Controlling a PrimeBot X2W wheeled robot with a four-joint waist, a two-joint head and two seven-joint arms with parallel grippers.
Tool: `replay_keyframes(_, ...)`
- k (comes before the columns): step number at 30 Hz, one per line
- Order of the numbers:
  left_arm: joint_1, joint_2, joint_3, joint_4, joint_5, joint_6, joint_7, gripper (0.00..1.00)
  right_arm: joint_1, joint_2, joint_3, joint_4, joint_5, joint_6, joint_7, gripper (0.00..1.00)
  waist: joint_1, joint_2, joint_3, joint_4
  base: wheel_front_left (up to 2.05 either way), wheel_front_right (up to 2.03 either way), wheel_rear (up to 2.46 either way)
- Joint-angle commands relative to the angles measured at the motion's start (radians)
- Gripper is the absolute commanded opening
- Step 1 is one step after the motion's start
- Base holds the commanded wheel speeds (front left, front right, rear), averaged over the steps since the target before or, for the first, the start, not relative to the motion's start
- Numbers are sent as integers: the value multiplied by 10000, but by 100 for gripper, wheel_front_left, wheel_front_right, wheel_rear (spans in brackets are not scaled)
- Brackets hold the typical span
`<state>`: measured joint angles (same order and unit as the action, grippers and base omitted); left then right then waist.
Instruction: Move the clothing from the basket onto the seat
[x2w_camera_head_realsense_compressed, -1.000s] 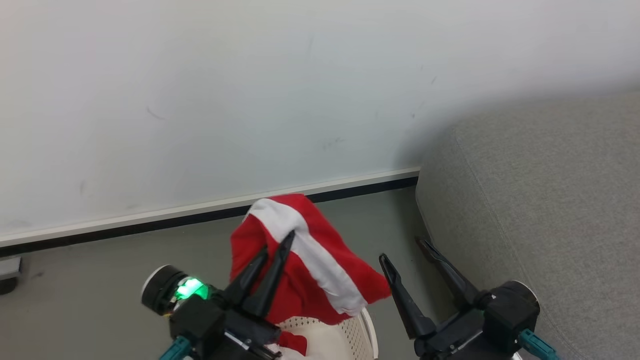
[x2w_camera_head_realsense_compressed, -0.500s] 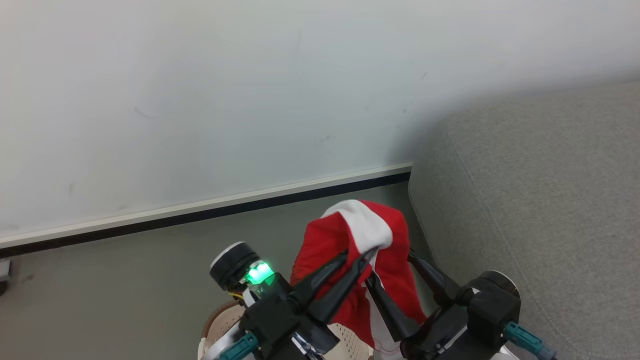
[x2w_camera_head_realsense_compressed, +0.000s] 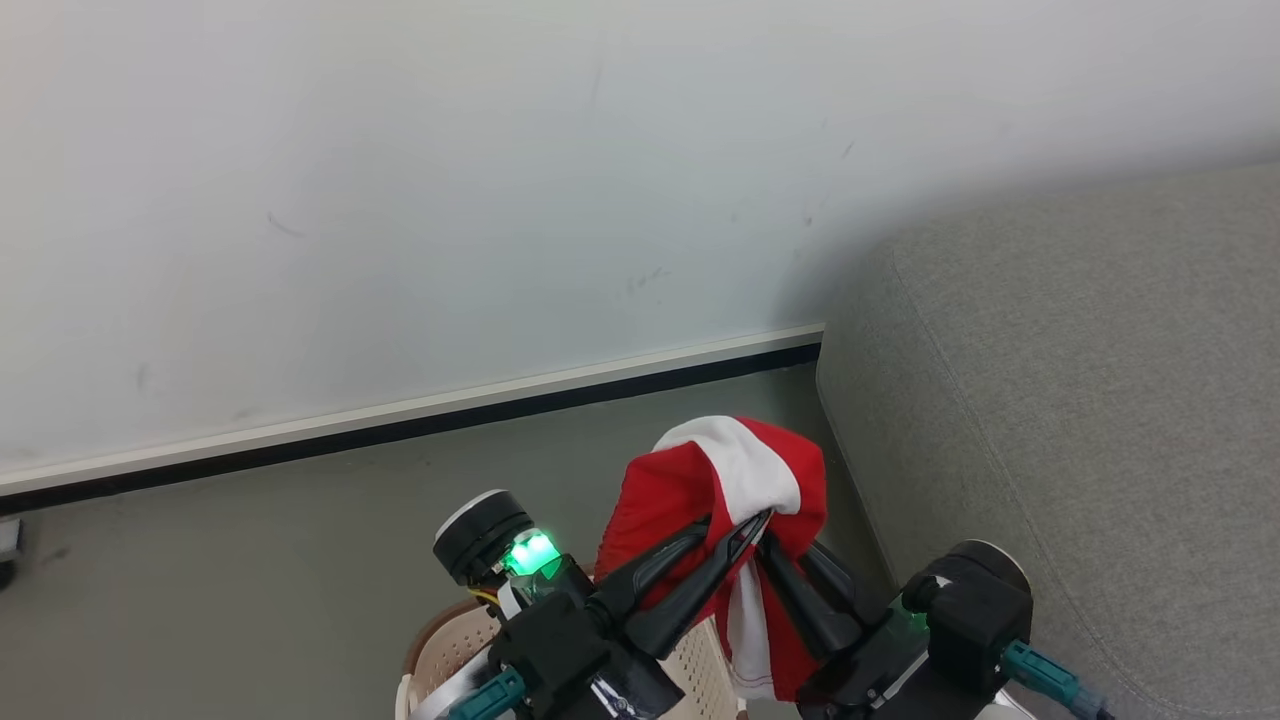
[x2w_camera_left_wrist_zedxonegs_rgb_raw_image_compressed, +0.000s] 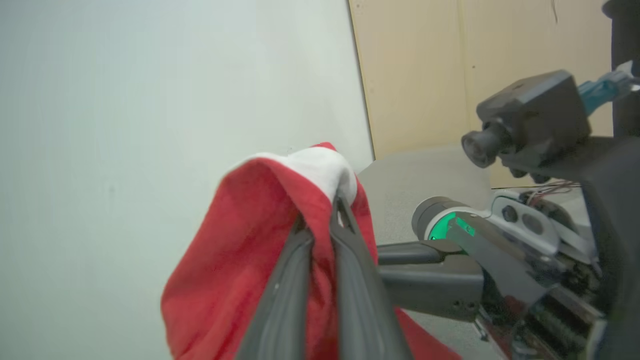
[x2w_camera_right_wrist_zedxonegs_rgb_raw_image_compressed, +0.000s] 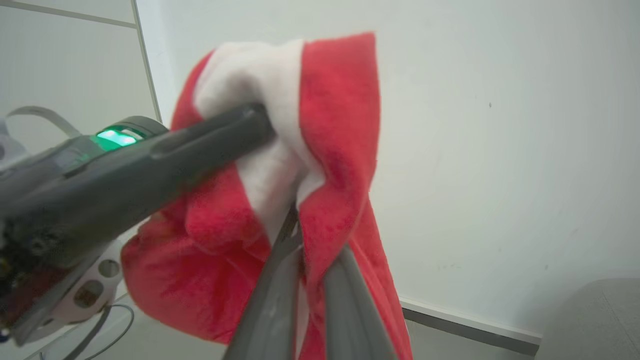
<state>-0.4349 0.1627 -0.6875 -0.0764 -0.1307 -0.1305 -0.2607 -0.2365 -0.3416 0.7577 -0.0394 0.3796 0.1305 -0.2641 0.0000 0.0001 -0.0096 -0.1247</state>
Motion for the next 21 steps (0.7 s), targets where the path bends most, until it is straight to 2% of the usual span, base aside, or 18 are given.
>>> replay_keyframes(1,124,-24,113,55,-49,20,-47,0,-35,51,-87,-77,181,4,-21,0,0,-1,8,10,0,0,0)
replay_keyframes(3,209,-41,196,87,-6,42,-48,0,-4,47,-140,-88,221,4,-21,0,0,-1,7,23,0,0,0)
replay_keyframes(4,251,-47,235,87,13,46,-48,14,20,55,-179,-99,242,4,-21,0,0,-1,5,32,0,0,0)
replay_keyframes(5,295,-63,288,92,20,74,-48,34,39,47,-200,-107,241,4,-21,0,0,-1,1,43,0,0,0)
replay_keyframes(6,334,-65,345,101,28,91,-48,49,59,49,-235,-124,251,4,-21,0,0,-1,-4,53,0,0,0)
replay_keyframes(7,334,-65,345,101,28,91,-48,49,59,49,-235,-124,251,4,-21,0,0,-1,-4,53,0,0,0)
replay_keyframes(9,385,-74,489,68,52,148,-48,100,111,76,-328,-177,251,4,-21,0,0,-1,-14,69,0,0,0)
replay_keyframes(15,766,-71,892,0,122,404,-48,100,237,175,-667,-273,254,4,-21,0,0,-1,-45,155,0,0,0)
replay_keyframes(21,1115,9,1038,68,127,385,-48,100,395,206,-975,-309,175,4,-20,0,0,-1,-26,293,0,0,0)
